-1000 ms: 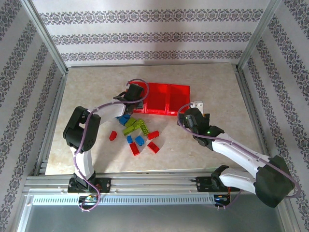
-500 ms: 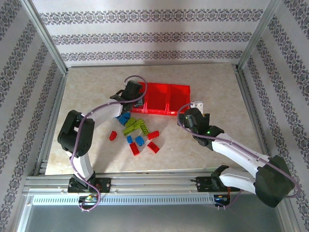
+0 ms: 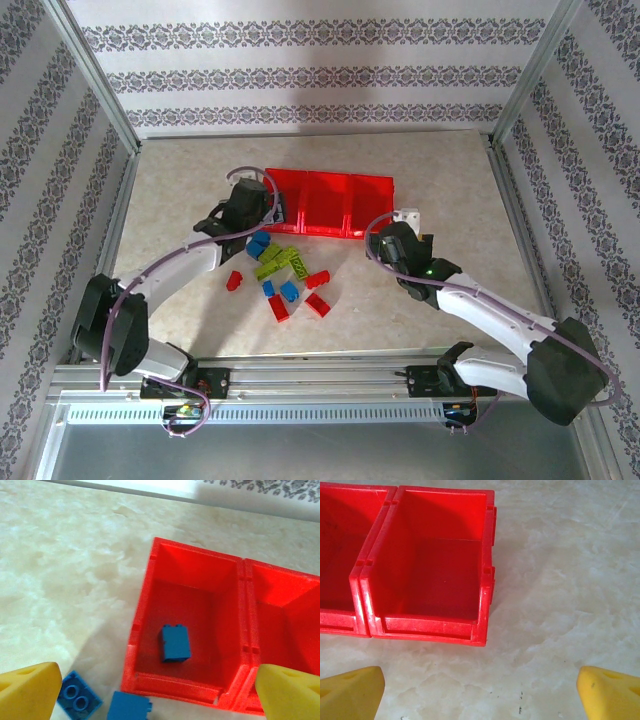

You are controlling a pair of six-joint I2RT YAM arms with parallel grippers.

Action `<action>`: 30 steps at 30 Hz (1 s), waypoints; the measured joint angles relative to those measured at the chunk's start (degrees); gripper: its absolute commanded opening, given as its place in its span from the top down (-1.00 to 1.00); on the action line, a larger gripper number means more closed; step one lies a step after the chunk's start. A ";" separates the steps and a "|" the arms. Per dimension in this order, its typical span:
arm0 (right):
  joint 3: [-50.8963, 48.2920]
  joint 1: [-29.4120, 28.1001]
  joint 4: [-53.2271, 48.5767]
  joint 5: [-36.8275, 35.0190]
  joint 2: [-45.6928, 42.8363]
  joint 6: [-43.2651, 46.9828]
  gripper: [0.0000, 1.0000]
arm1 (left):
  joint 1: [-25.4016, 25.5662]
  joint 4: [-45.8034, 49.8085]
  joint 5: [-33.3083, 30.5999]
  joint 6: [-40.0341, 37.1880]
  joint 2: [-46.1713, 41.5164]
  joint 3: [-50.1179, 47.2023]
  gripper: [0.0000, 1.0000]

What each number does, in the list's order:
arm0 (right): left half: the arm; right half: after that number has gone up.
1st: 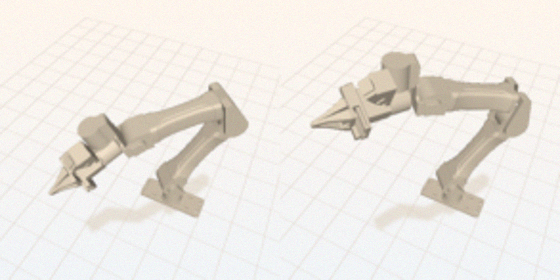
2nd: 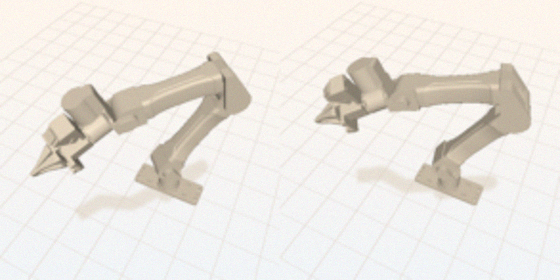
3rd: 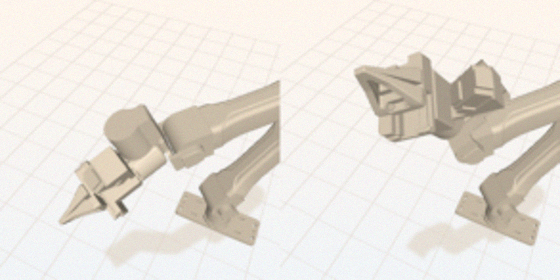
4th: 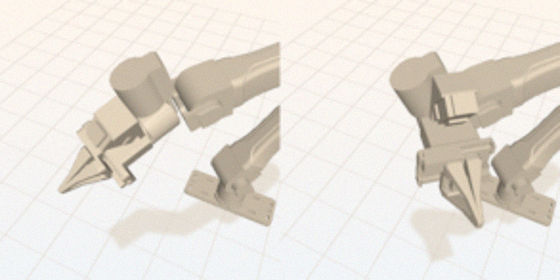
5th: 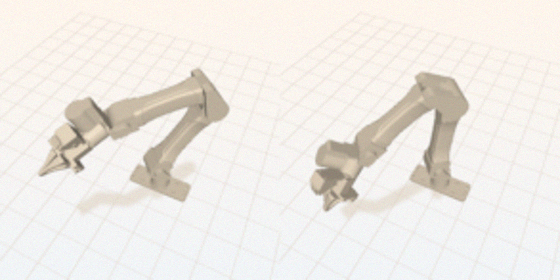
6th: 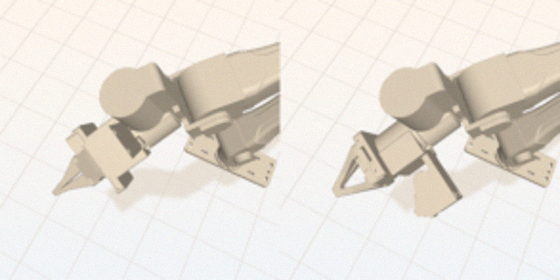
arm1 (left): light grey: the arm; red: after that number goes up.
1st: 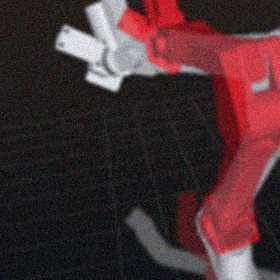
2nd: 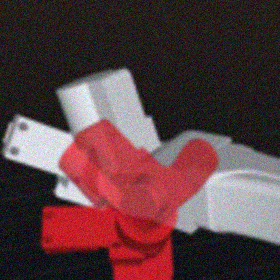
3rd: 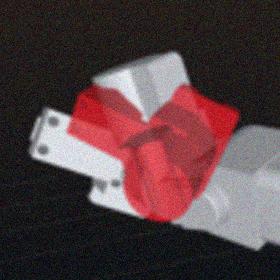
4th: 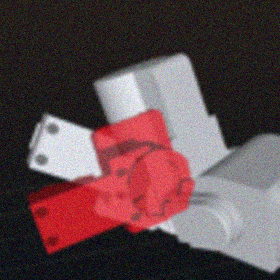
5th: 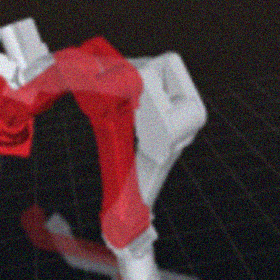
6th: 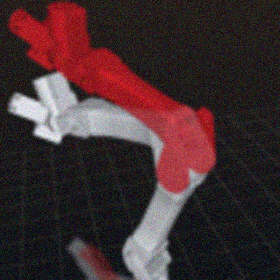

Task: Sort the legos into containers by color
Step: Pick up the lego from the middle-left of the table.

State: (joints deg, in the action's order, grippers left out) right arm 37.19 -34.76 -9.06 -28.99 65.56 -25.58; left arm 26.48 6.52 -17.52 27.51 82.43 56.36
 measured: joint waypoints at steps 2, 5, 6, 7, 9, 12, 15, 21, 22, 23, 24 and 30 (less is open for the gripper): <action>0.52 -0.02 -0.42 -0.31 0.63 -0.11 -0.97 | -1.42 0.39 -0.79 0.13 -1.05 -1.49 -0.99; 1.49 0.00 -1.27 -0.83 1.66 -0.48 -0.97 | -4.46 1.44 -1.25 0.92 -1.84 -3.06 -0.99; 1.73 -0.02 -1.53 -1.03 1.90 -0.70 -0.97 | -5.57 1.95 -1.27 1.38 -2.16 -3.61 -0.99; 1.95 0.00 -1.73 -1.22 2.12 -0.96 -0.97 | -6.75 2.36 -1.31 1.77 -2.58 -4.26 -0.99; 2.16 0.00 -2.16 -1.51 2.38 -1.38 -0.97 | -8.81 3.15 -1.18 2.64 -3.32 -5.42 -0.99; 2.19 0.00 -2.80 -1.68 2.49 -1.84 -0.97 | -11.63 3.80 -0.59 3.96 -3.58 -6.45 -0.99; 2.19 0.00 -3.17 -1.68 2.49 -2.43 -0.97 | -13.57 4.42 0.63 5.46 -3.52 -6.75 -0.99; 2.40 0.00 -4.50 -1.68 2.49 -2.91 -0.97 | -14.56 4.66 2.93 8.33 -1.22 -6.75 -0.99; 2.43 0.00 -4.59 -1.73 2.47 -3.04 -0.97 | -14.56 4.66 3.37 8.83 -0.57 -6.75 -0.99; 2.43 0.00 -4.72 -1.79 2.47 -3.06 -0.97 | -14.56 4.66 3.69 9.14 0.07 -6.75 -0.99; 2.43 0.00 -4.90 -1.86 2.47 -3.13 -0.97 | -14.56 4.66 4.07 9.46 0.79 -6.75 -0.99; 2.43 0.00 -5.16 -2.29 2.49 -3.23 -0.97 | -14.56 4.66 5.66 10.51 5.20 -6.49 -0.99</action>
State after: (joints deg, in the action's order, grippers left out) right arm 39.62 -34.76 -14.22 -31.29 68.05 -28.82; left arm 11.92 11.18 -11.86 38.02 87.64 49.87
